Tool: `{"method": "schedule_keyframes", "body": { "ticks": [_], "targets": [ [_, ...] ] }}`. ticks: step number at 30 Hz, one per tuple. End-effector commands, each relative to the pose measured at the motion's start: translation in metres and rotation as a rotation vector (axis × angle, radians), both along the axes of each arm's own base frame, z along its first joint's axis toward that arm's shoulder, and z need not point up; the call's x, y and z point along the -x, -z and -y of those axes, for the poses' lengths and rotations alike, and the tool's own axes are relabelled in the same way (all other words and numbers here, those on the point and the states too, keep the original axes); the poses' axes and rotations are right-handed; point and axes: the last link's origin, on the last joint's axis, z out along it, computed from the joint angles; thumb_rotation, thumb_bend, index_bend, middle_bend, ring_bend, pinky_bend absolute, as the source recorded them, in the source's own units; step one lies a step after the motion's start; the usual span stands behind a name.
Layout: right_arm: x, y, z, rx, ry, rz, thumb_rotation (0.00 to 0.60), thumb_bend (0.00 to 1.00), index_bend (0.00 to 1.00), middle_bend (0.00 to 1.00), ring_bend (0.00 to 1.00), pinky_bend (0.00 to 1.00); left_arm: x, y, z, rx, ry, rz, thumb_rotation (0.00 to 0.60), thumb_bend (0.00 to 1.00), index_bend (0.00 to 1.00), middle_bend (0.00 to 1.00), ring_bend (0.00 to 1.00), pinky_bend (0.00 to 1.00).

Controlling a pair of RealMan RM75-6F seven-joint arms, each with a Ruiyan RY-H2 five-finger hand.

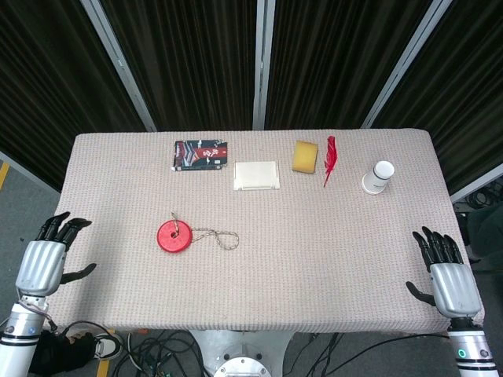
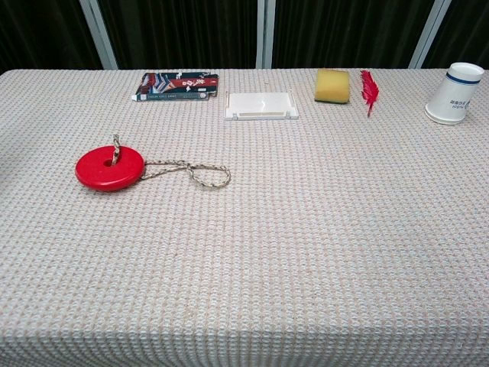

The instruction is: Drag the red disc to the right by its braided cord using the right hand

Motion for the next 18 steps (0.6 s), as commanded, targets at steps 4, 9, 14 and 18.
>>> {"method": "schedule_keyframes", "body": {
  "ticks": [4,9,14,18],
  "targets": [
    [-0.002,0.001,0.001,-0.008,-0.005,0.002,0.600,0.09,0.00,0.00,0.00,0.00,0.000,0.002,0.000,0.012,-0.001,-0.003,0.600,0.00,0.24,0.23,0.10,0.14],
    [-0.008,0.006,0.004,-0.027,-0.015,0.005,0.600,0.09,0.00,0.00,0.00,0.00,0.001,0.004,-0.001,0.014,-0.003,0.002,0.600,0.00,0.24,0.23,0.10,0.14],
    [-0.026,0.013,0.015,-0.070,-0.065,0.004,0.600,0.09,0.00,0.00,0.00,0.00,0.003,0.004,0.004,0.022,-0.007,0.003,0.600,0.00,0.24,0.23,0.10,0.14],
    [-0.053,0.023,0.040,-0.148,-0.138,0.020,0.600,0.09,0.00,0.00,0.00,0.00,0.008,0.003,0.006,0.017,-0.015,0.002,0.600,0.00,0.24,0.23,0.10,0.14]
  ]
}}
